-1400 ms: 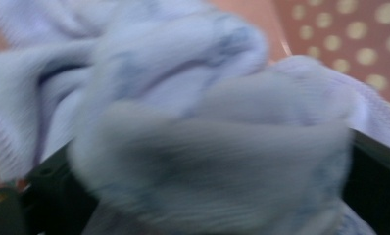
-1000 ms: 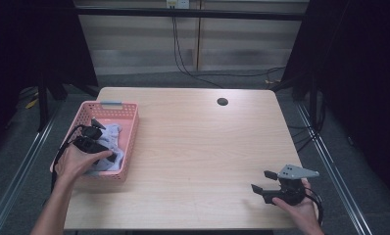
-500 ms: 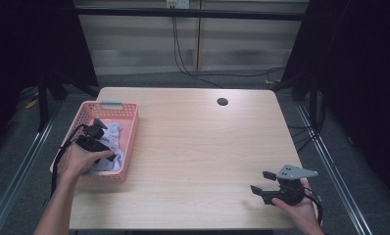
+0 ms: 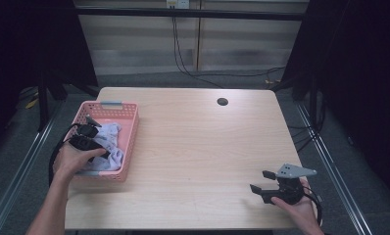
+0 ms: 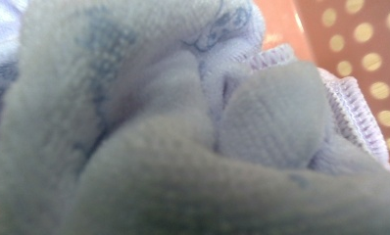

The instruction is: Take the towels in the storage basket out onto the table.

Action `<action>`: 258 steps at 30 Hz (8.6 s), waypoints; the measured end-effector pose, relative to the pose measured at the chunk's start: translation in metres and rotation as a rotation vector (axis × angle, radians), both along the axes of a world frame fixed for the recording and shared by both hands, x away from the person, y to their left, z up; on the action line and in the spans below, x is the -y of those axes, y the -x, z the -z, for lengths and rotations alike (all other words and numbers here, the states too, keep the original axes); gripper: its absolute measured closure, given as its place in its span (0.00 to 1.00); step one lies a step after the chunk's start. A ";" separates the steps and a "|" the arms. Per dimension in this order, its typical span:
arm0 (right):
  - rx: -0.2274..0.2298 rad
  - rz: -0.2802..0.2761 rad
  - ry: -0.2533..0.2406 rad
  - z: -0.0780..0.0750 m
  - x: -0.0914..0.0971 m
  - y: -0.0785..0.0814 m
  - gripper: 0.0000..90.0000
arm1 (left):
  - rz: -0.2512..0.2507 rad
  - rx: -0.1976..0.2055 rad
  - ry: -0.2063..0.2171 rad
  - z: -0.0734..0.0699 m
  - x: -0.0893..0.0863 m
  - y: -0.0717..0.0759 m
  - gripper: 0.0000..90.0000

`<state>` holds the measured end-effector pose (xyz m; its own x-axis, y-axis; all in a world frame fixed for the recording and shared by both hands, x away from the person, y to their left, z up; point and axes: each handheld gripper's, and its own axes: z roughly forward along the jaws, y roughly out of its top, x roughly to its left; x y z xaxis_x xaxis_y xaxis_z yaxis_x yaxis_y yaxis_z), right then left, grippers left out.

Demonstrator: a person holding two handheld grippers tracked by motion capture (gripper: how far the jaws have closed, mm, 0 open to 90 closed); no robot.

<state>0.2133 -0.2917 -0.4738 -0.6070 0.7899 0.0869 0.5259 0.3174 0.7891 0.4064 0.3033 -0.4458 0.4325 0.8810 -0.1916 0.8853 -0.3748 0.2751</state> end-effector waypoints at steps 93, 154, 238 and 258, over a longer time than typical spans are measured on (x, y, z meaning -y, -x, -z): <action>-0.003 0.006 -0.008 -0.001 0.001 0.000 0.30 | -0.076 0.444 0.389 -0.161 -0.057 0.041 0.58; 0.000 0.006 -0.009 -0.002 0.004 0.002 0.30 | 0.458 0.274 0.416 -0.044 0.237 0.068 0.54; 0.336 0.302 -0.139 -0.153 0.045 -0.098 0.95 | 0.188 0.704 0.621 -0.088 0.097 0.120 0.94; 0.086 0.065 -0.103 -0.053 -0.017 -0.069 0.61 | 0.357 0.397 0.482 0.010 0.145 0.120 0.63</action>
